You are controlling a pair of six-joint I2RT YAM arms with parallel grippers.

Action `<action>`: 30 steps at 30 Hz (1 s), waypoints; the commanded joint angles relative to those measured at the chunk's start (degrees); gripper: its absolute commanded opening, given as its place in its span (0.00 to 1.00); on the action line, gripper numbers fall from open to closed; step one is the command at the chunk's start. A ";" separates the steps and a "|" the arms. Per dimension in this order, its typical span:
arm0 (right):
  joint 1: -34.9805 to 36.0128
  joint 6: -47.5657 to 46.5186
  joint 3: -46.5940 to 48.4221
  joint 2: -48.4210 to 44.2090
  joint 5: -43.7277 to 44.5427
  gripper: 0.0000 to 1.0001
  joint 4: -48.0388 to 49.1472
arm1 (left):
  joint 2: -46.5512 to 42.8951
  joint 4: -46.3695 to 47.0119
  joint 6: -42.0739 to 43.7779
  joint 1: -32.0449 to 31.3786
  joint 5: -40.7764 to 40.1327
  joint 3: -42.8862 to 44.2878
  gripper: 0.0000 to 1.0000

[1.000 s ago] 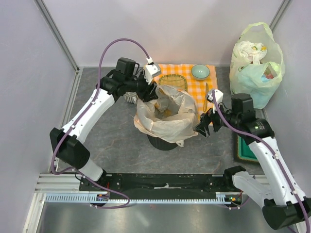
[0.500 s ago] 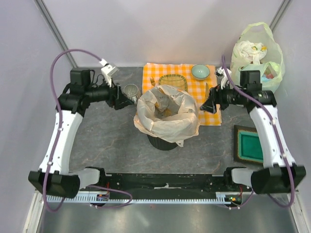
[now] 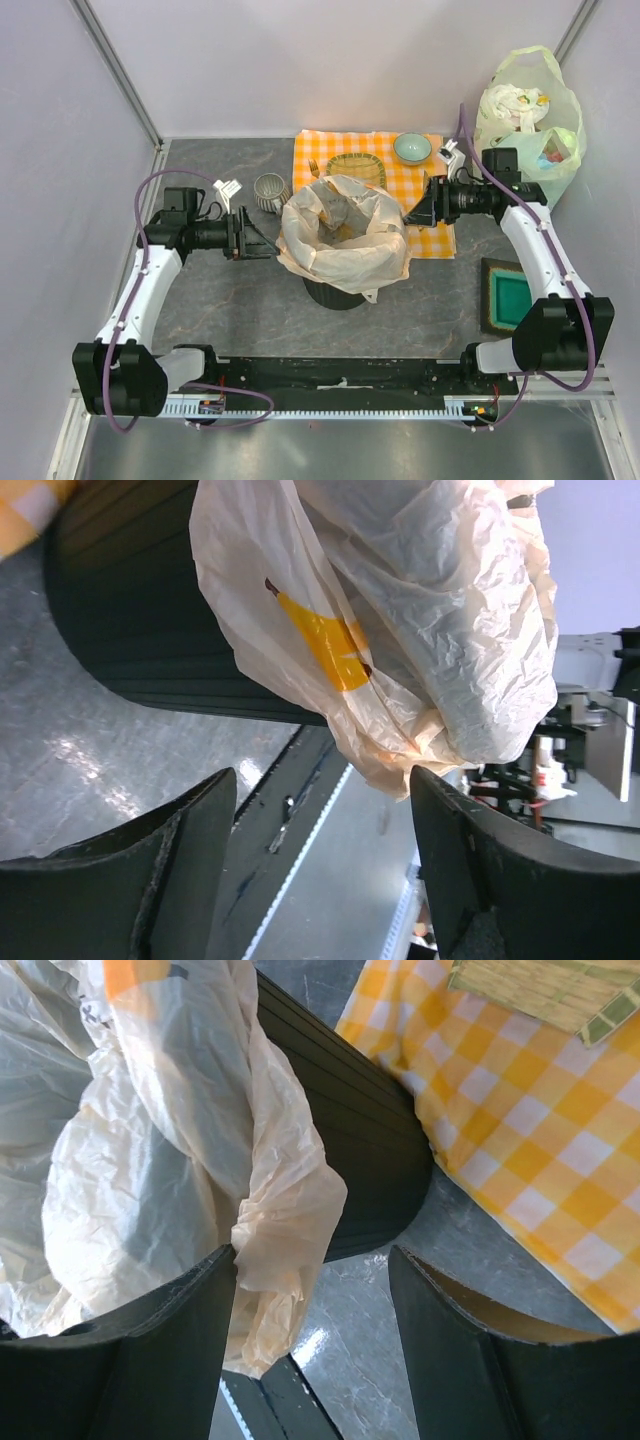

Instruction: Put the trash bags into the trash bin

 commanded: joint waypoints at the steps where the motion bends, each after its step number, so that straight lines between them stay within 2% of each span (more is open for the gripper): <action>1: 3.08 4.62 -3.22 -0.27 -2.26 0.69 8.72 | 0.49 8.22 -8.08 -0.81 6.97 -1.52 0.77; 4: 4.49 6.36 -4.45 -0.01 -2.43 0.69 9.87 | 1.02 10.86 -9.66 -1.07 7.77 -1.87 0.77; 7: 5.02 6.55 -5.68 -0.36 -3.75 0.58 11.02 | 1.72 13.75 -11.42 -1.95 7.24 -2.57 0.74; 8: 5.28 6.47 -6.04 -0.53 -3.93 0.48 11.02 | 2.25 14.55 -12.04 -2.04 7.33 -3.18 0.72; 10: 6.07 6.47 -6.74 -1.23 -3.84 0.39 10.76 | 3.47 15.60 -12.75 -2.04 6.89 -3.19 0.63; 11: 6.33 6.38 -7.61 -1.41 -3.58 0.31 10.32 | 3.92 15.61 -12.49 -2.04 6.71 -2.75 0.58; 12: 6.77 6.29 -8.06 -1.85 -3.49 0.28 9.88 | 4.36 15.61 -12.31 -2.04 5.84 -2.49 0.47; 13: 6.77 5.94 -8.85 -1.94 -3.40 0.24 8.48 | 5.14 15.26 -11.61 -2.04 5.49 -2.14 0.42; 14: 6.86 5.42 -9.11 -2.11 -2.88 0.14 7.43 | 5.50 14.56 -10.91 -2.04 5.40 -1.44 0.32; 16: 6.86 1.82 -9.29 -2.29 -2.00 0.05 2.97 | 6.29 12.81 -7.75 -1.95 3.38 -0.56 0.22; 17: 6.78 -0.89 -9.29 -2.29 -1.13 0.00 1.19 | 7.43 9.66 -6.17 -1.95 2.50 0.67 0.12; 20: 6.77 -4.33 -10.08 -2.73 0.98 0.00 -4.18 | 9.71 4.38 -1.07 -1.95 -3.29 2.26 0.02; 24: 6.86 -6.27 -12.72 -1.42 7.48 0.00 -4.28 | 12.87 3.22 1.84 -1.95 -6.90 2.35 0.02; 30: 6.69 -3.38 -14.92 3.33 11.62 0.00 2.57 | 17.63 4.09 4.29 -2.04 -9.10 3.67 0.02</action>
